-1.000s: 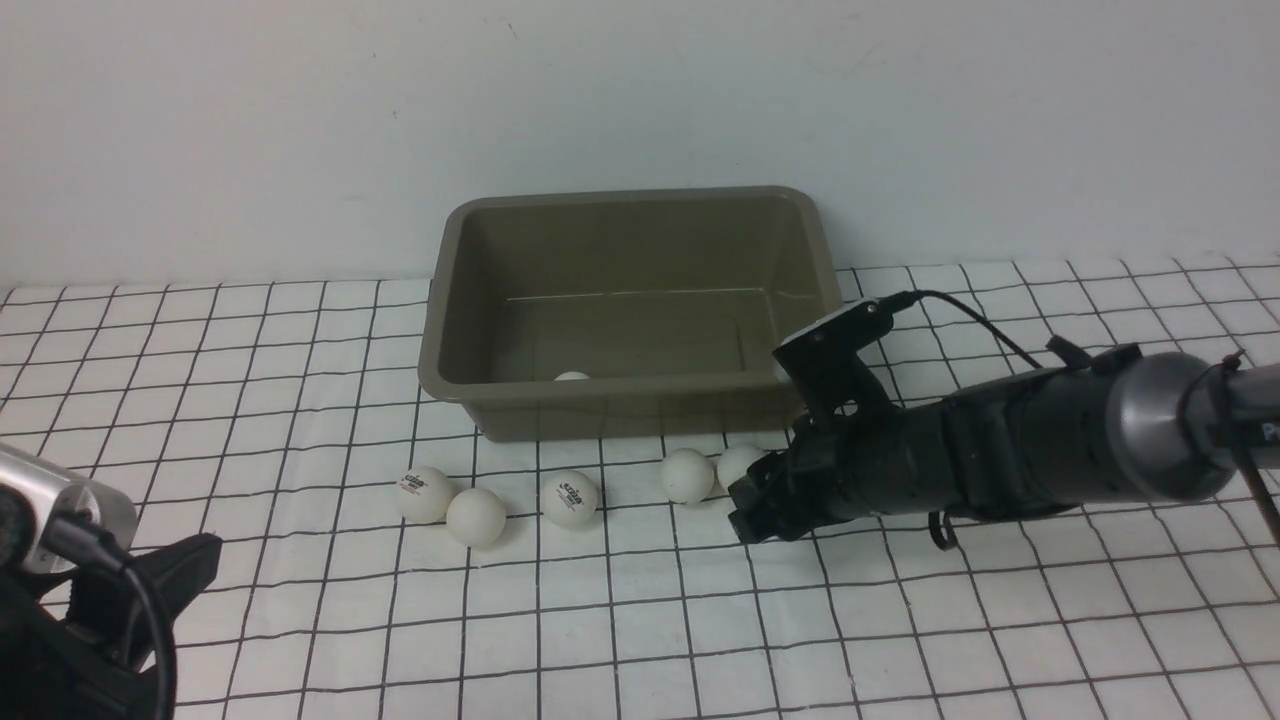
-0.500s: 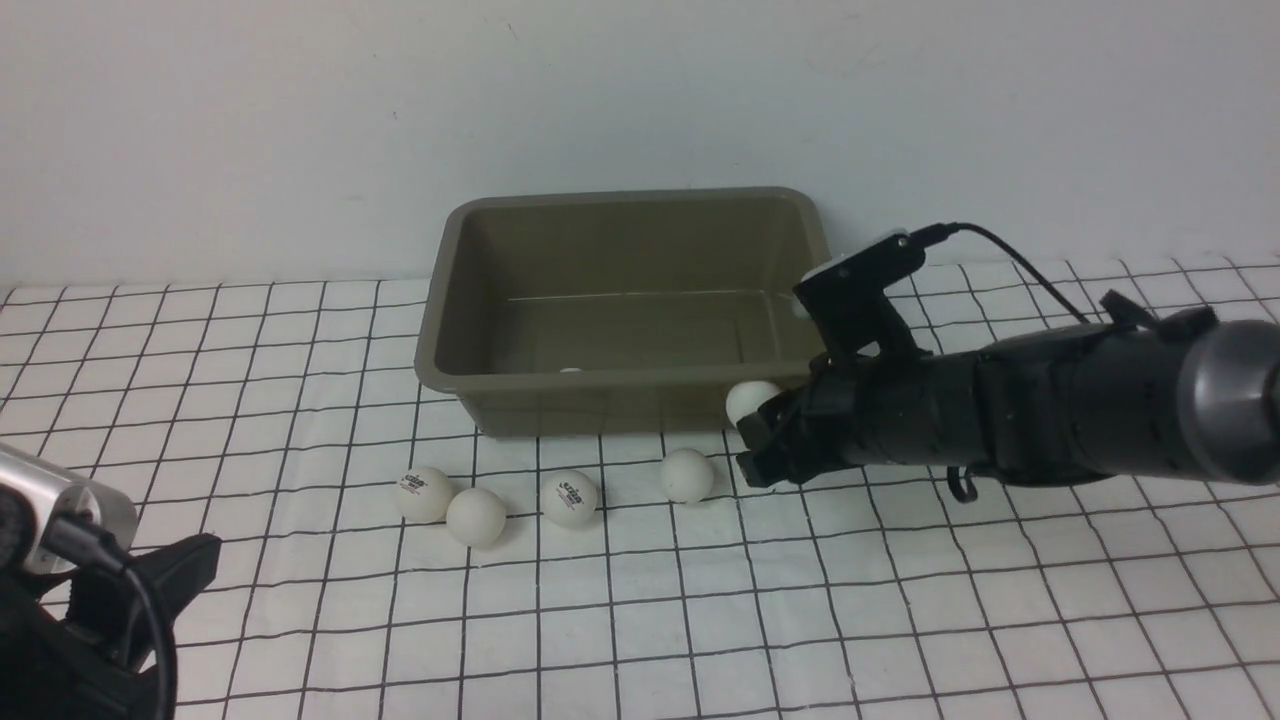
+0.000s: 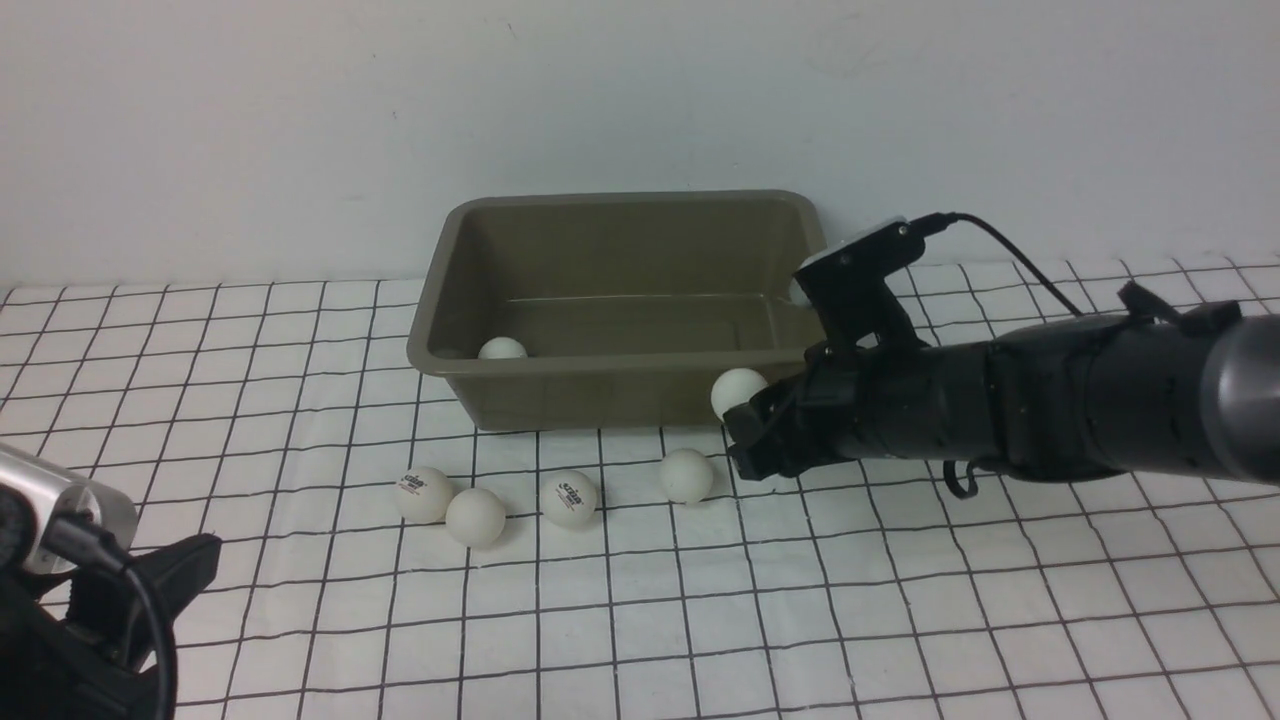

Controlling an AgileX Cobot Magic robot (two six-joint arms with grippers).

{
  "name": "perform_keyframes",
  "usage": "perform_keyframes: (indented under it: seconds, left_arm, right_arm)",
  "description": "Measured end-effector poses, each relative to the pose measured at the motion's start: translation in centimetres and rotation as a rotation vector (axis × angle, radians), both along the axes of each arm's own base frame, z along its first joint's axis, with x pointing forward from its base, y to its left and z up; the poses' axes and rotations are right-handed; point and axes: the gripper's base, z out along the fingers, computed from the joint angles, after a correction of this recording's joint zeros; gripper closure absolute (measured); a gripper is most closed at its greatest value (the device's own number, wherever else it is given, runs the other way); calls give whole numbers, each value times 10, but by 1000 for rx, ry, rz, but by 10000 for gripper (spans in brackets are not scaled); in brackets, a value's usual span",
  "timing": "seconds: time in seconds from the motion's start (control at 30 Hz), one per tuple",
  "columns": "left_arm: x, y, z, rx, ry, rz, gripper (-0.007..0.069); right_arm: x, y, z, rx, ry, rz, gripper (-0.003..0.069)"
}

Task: Put the table tennis balls into the box on the white checkered tablecloth.
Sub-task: 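Release the ping pong ball into the bin and lift the gripper away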

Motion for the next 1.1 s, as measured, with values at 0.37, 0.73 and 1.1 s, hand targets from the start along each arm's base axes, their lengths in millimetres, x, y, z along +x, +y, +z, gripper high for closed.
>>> perform_keyframes:
  seconds: [0.37,0.73,1.1]
  left_arm:
    - [0,0,0,0,0,0,260]
    - [0,0,0,0,0,0,260]
    - [0,0,0,0,0,0,260]
  right_arm:
    - [-23,-11,-29,-45,102,5,354]
    - [-46,-16,-42,-46,164,68,354]
    - [-58,-16,11,49,30,129,354]
